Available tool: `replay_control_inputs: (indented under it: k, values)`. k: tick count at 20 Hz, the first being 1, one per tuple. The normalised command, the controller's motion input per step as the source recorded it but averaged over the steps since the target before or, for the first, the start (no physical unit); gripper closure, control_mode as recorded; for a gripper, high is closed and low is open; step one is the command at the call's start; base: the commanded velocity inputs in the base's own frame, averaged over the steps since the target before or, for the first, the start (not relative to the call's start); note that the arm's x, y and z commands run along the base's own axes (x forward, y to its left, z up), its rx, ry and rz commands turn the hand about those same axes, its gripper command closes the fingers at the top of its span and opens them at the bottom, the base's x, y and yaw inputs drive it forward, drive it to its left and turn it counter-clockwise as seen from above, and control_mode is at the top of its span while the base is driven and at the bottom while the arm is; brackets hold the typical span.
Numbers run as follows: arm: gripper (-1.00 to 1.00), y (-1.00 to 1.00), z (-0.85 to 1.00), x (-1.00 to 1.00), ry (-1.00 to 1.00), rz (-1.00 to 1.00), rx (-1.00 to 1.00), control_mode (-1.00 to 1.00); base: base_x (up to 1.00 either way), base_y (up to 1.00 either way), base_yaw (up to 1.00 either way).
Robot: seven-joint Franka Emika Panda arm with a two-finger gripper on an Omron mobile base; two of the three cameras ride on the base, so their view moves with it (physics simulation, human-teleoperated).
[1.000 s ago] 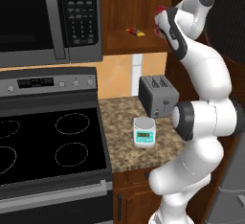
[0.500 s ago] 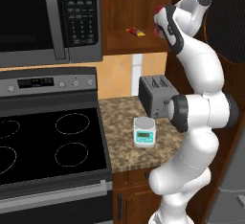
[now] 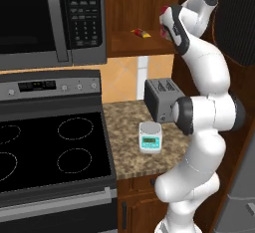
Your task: Pick the cereal and place it on the digital scale for weighing, and close the cabinet.
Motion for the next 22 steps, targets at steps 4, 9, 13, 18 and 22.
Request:
replay_control_inputs:
  k: [4,9,13,18,22]
  values:
    - [-1.00,0.00,-0.20,0.23,0.00,0.00,0.00,-1.00,0.00,0.00,0.00]
    - [-1.00,0.00,-0.01,0.24,0.00,0.00,0.00,-1.00,0.00,0.00,0.00]
    - [-1.00,0.00,-0.01,0.26,0.00,0.00,0.00,-1.00,0.00,0.00,0.00]
    - [1.00,0.11,-0.12,0.10,0.00,0.01,0.00,-1.00,0.00,0.00,0.00]
    - [1.00,0.07,-0.17,0.01,0.00,0.05,0.00,-1.00,0.00,0.00,0.00]
